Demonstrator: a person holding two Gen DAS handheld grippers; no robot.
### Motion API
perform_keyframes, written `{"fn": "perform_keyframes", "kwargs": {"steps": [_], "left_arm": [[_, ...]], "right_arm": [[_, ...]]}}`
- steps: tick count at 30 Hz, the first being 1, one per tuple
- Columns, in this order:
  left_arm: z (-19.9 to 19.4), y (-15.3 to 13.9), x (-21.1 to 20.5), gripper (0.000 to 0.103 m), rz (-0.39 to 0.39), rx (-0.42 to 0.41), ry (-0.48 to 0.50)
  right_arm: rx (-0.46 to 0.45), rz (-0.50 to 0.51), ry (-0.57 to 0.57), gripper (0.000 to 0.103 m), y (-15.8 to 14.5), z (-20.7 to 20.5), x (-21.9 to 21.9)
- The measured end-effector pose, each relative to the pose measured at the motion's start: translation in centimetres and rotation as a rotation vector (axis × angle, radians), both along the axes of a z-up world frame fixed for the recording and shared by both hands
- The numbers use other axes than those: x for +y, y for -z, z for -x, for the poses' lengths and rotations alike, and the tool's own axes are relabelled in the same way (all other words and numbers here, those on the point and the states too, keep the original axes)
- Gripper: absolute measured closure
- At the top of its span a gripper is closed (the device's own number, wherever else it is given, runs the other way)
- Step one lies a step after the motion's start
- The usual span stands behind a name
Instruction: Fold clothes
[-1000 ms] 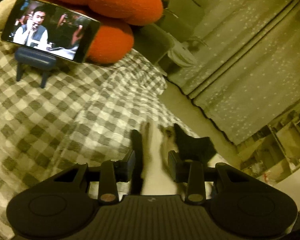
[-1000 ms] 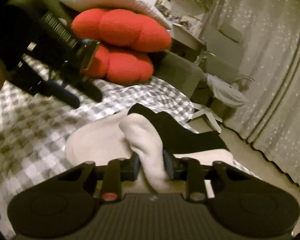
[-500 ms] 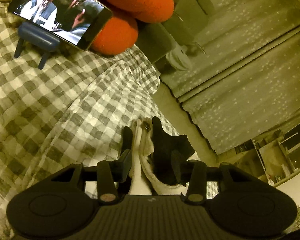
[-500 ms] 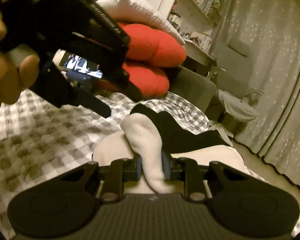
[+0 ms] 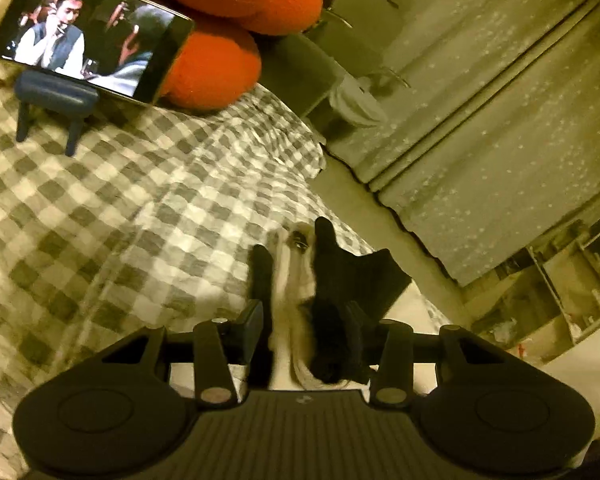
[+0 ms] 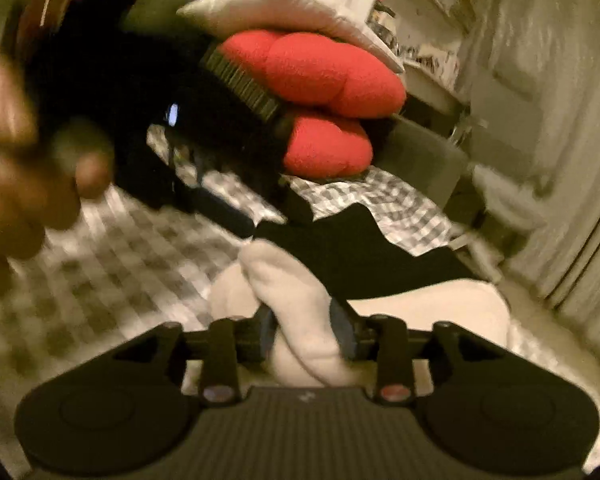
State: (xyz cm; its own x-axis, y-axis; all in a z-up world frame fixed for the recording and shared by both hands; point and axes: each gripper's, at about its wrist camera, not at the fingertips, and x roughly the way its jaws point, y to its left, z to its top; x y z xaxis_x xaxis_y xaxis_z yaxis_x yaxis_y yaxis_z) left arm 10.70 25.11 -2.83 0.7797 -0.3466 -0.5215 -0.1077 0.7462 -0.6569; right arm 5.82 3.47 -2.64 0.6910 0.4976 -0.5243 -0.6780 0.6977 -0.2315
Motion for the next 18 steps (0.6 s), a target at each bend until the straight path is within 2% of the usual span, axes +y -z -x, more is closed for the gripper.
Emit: {"fn": "perform_keyframes", "kwargs": {"steps": [2, 5, 8, 11, 12, 16, 18], "left_arm": [[0.2, -0.3, 0.2, 0.061, -0.001, -0.016, -0.002], [0.6, -1.0, -0.2, 0.061, -0.031, -0.042, 0.005], [0.8, -1.7, -1.2, 0.061, -0.076, -0.071, 0.028], [0.8, -2.0, -2.4, 0.061, -0.111, -0.086, 0.054], [0.7, -1.9, -2.8, 0.061, -0.125, -0.085, 0.062], [0.3, -1.4, -4.2, 0.061, -0.214, -0.037, 0.063], [0.1, -0.8, -4.5, 0.067, -0.254, -0.006, 0.057]], "right_arm": [[0.045, -0.051, -0.029, 0.056, -1.4, 0.1, -1.1], [0.036, -0.042, -0.016, 0.056, -3.7, 0.2, -3.4], [0.101, -0.133, 0.112, 0.059, -5.7, -1.9, -7.4], [0.186, -0.185, 0.233, 0.072, -5.4, -4.0, -10.5], [0.207, -0.194, 0.232, 0.076, -5.0, -4.2, -10.8], [0.259, -0.190, 0.211, 0.077, -3.3, -4.5, -11.0], [0.284, -0.164, 0.208, 0.077, -2.5, -4.6, -10.6]]}}
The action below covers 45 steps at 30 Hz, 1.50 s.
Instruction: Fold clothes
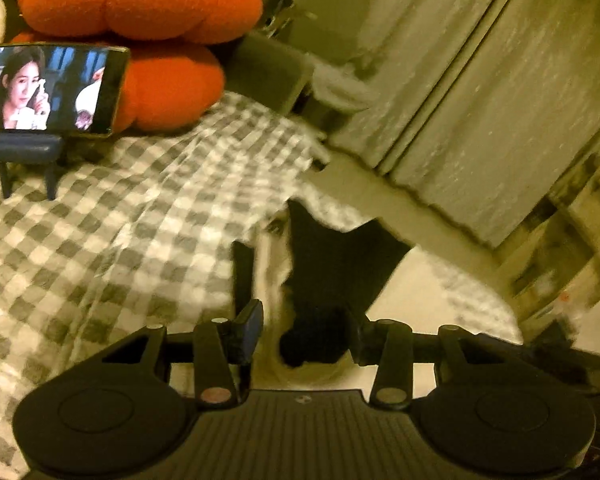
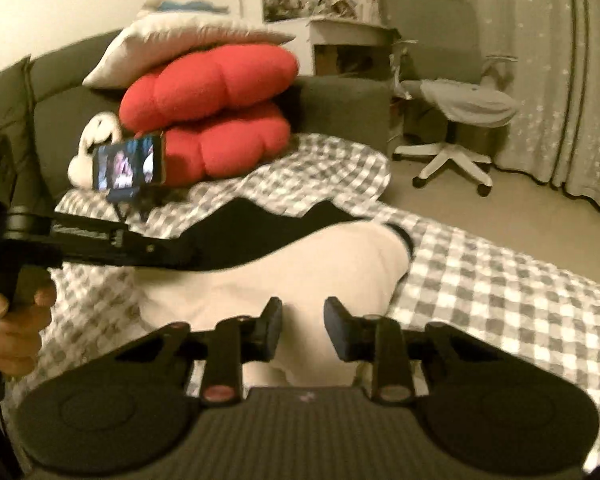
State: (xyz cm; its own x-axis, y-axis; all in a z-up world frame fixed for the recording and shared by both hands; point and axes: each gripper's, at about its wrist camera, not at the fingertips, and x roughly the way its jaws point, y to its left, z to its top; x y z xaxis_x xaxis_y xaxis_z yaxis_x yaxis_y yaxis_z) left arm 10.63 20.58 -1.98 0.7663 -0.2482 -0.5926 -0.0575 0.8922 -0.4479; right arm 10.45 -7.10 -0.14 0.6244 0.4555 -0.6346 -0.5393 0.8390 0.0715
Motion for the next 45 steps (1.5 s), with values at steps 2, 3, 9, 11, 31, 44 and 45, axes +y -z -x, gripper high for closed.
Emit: {"fn": "perform_keyframes", "kwargs": {"steps": [2, 3, 9, 11, 31, 44, 45], "left_arm": [[0.0, 0.4, 0.0, 0.070, -0.013, 0.007, -0.001], [0.1, 0.4, 0.1, 0.072, -0.012, 0.006, 0.000], [0.5, 0.6, -0.2, 0.076, -0.028, 0.006, 0.008], [0.6, 0.7, -0.4, 0.076, -0.027, 0.012, 0.002], [0.7, 0.6, -0.8, 0.074, -0.055, 0.038, -0.001], [0.8, 0.6, -0.6, 0.073, -0.031, 0.046, -0.005], [0.7, 0.6, -0.6, 0.072, -0.031, 0.047, -0.004]], "right_arm": [[0.030, 0.017, 0.002, 0.078, 0.6, -0.3, 0.4], [0.040, 0.021, 0.003, 0.078, 0.8, -0.4, 0.6], [0.088, 0.038, 0.002, 0.078, 1.7, -0.5, 0.6], [0.096, 0.029, 0.012, 0.078, 1.8, -0.6, 0.4], [0.114, -0.013, 0.096, 0.075, 1.4, -1.8, -1.0], [0.058, -0.099, 0.183, 0.073, 0.3, -7.3, 0.4], [0.061, -0.105, 0.191, 0.073, 0.5, -8.0, 0.4]]}}
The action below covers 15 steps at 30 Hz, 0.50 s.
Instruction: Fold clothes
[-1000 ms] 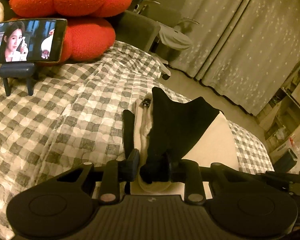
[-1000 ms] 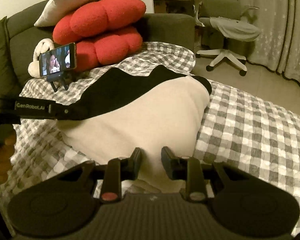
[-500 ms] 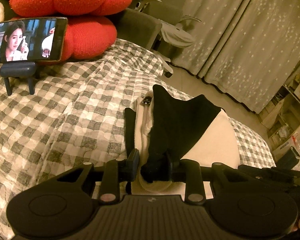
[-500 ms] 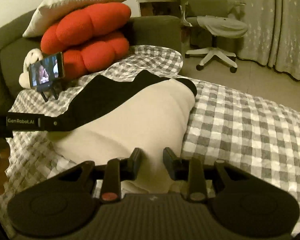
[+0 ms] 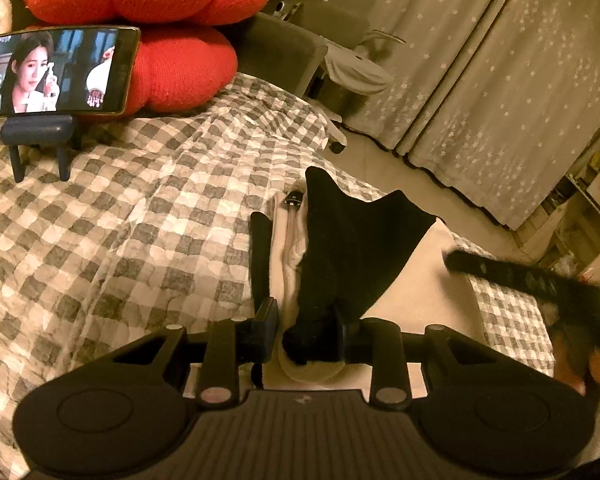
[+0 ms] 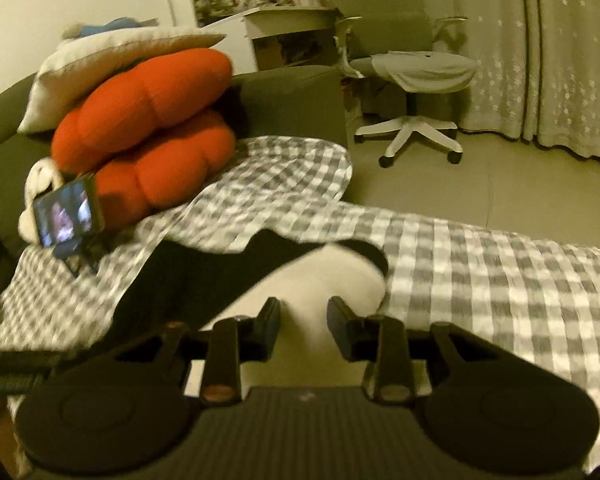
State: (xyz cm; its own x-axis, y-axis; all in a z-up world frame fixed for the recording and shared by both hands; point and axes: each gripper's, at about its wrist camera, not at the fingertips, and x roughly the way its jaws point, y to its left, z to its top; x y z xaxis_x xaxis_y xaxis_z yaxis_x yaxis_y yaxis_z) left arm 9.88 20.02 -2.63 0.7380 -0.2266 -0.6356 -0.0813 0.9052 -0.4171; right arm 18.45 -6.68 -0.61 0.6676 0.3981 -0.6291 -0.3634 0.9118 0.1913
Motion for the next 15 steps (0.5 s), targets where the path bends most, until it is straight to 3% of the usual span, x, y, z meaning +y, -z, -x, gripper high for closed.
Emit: {"fn": "perform_keyframes", "kwargs": {"steps": [6, 15], "left_arm": [[-0.2, 0.1, 0.1, 0.071, 0.011, 0.010, 0.002], [-0.1, 0.1, -0.1, 0.070, 0.002, 0.011, 0.005]], "right_arm": [[0.028, -0.004, 0.020, 0.073, 1.8, -2.8, 0.3], [0.031, 0.052, -0.006, 0.073, 3.8, -3.5, 1.5]]}}
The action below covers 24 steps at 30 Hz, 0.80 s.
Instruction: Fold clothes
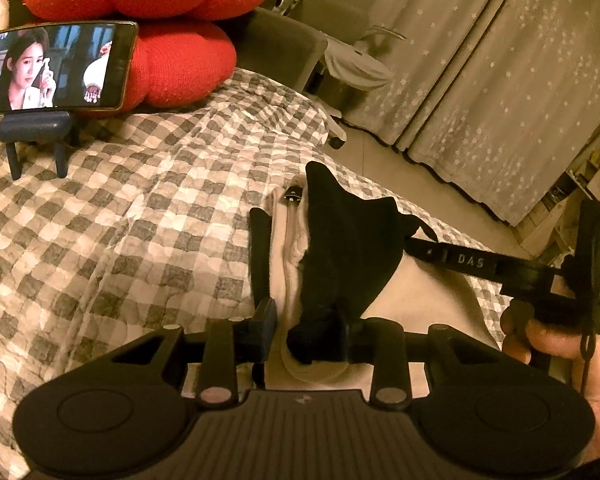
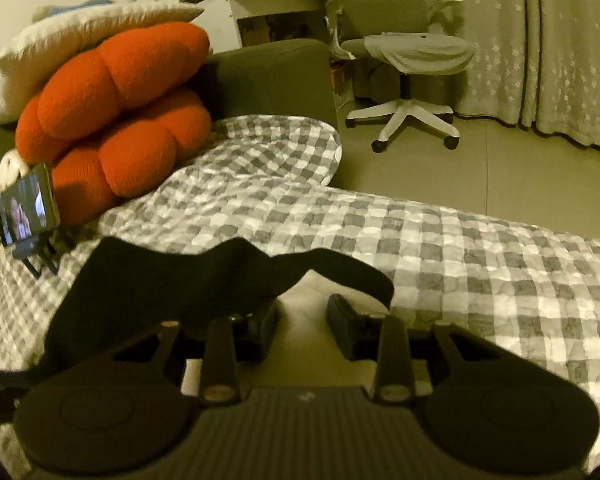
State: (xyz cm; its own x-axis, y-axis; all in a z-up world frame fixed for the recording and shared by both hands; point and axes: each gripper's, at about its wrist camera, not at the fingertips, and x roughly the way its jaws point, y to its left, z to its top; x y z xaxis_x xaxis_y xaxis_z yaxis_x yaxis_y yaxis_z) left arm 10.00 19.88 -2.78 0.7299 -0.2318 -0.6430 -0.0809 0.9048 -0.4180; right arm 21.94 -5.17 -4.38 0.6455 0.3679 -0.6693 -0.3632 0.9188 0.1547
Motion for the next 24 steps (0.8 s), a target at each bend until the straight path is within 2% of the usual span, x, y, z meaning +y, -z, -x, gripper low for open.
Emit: {"fn": "perform_keyframes", "kwargs": {"steps": [8, 11, 14, 18, 24], "left_arm": [[0.1, -0.1, 0.3, 0.070, 0.014, 0.008, 0.004], [0.1, -0.1, 0.5, 0.070, 0.020, 0.011, 0.005], [0.1, -0.1, 0.6, 0.070, 0.025, 0.014, 0.007], [0.1, -0.2, 0.6, 0.070, 0.026, 0.016, 0.006], [0.1, -0.2, 0.6, 0.070, 0.026, 0.018, 0.003]], "right_arm": [[-0.032, -0.082, 0.016, 0.071, -2.7, 2.3, -1.3], [-0.046, -0.044, -0.007, 0.069, -3.3, 3.7, -1.1], [-0.040, -0.049, -0.015, 0.069, -3.8, 4.6, -1.3], [0.012, -0.020, -0.002, 0.069, -3.8, 5.7, -1.6], [0.030, -0.003, -0.046, 0.069, -4.2, 7.9, -1.3]]}}
